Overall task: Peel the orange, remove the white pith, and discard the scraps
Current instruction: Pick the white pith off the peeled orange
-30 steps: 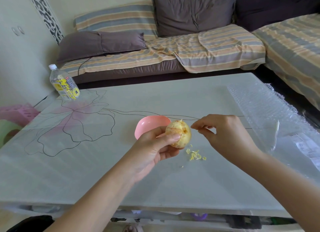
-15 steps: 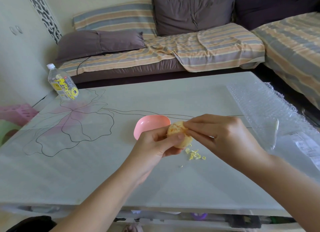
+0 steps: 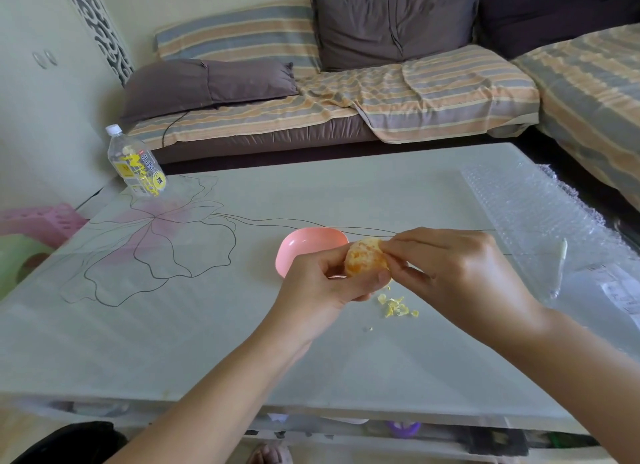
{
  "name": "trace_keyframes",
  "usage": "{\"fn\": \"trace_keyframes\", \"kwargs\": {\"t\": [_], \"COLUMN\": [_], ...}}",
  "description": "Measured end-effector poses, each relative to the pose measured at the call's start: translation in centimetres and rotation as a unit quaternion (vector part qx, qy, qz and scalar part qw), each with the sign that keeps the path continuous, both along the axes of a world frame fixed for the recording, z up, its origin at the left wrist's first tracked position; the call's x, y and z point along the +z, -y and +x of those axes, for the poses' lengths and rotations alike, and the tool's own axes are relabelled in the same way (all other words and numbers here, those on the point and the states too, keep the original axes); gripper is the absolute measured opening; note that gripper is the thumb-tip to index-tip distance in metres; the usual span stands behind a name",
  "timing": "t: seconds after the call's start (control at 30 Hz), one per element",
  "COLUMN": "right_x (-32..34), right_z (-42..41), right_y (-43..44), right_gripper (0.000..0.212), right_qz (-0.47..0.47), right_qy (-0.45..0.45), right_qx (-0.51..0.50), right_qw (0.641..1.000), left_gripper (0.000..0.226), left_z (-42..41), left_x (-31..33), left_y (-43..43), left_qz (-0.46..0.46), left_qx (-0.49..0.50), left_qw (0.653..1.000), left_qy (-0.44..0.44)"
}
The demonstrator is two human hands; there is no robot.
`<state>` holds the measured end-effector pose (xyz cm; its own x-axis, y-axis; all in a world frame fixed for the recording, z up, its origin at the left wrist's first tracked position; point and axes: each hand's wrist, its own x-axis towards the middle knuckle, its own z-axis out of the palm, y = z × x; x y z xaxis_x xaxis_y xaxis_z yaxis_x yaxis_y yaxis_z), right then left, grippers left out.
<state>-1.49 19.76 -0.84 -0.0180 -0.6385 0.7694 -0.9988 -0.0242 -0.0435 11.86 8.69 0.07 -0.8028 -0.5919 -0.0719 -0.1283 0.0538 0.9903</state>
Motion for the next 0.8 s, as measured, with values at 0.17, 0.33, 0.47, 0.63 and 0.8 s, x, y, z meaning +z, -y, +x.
{"fn": "trace_keyframes", "kwargs": {"t": [0.17, 0.33, 0.47, 0.63, 0.8], "right_x": [0.0, 0.2, 0.2, 0.1, 0.1], "right_z": [0.0, 0.1, 0.1, 0.1, 0.3], "right_y": [-0.2, -0.1, -0.1, 0.0, 0.0], "right_gripper": [0.018, 0.018, 0.02, 0.019, 0.017], "right_qz": [-0.003, -0.014, -0.012, -0.016, -0.025], "right_qy": [-0.017, -0.025, -0.016, 0.014, 0.063], "right_qx": [-0.003, -0.015, -0.021, -0.019, 0.002], "right_qw": [1.0, 0.999, 1.0, 1.0, 0.998], "left_gripper": [0.017, 0.017, 0.021, 0.029, 0.037], "left_z": [0.0, 0.0, 0.1, 0.3, 0.4], "left_x": [0.1, 0.3, 0.6, 1.1, 1.2], "left_y": [-0.1, -0.2, -0.2, 0.0, 0.2], "left_qz": [0.008, 0.018, 0.002, -0.04, -0.063], "left_qx": [0.002, -0.003, -0.005, -0.011, -0.006], "left_qw": [1.0, 1.0, 1.0, 0.999, 0.998], "left_qy": [-0.001, -0.009, 0.0, 0.001, 0.015]}}
